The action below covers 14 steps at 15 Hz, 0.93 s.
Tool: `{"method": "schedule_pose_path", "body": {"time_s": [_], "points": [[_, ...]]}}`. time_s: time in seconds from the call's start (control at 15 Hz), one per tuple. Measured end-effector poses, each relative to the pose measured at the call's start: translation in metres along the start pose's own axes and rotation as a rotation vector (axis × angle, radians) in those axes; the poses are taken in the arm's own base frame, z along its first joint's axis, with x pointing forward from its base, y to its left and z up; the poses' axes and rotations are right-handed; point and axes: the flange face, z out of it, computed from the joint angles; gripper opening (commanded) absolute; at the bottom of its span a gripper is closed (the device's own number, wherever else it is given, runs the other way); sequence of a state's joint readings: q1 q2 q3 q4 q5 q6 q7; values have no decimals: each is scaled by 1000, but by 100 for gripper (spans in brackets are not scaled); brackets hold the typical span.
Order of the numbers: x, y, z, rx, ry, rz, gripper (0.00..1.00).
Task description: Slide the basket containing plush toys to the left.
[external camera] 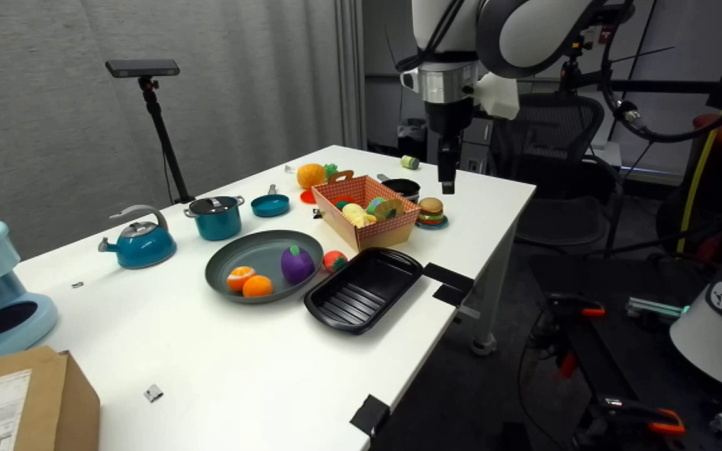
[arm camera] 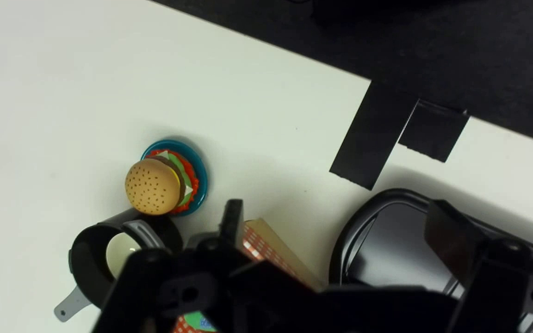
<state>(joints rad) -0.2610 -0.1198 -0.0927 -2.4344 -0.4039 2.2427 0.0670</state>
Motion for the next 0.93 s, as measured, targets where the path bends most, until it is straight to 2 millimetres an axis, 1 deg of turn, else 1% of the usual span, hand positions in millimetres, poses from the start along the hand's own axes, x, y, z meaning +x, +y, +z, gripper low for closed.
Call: {"method": "schedule_pose_path", "body": {"time_s": [0.27,0.47,0.67,0.93], "points": [[39,-4,9,-8,8,71,99],[63,-15,12,-20,14,99,96],[81,-32,13,-50,24,96,96],[97,-47,16,-67,32,106,91]]}}
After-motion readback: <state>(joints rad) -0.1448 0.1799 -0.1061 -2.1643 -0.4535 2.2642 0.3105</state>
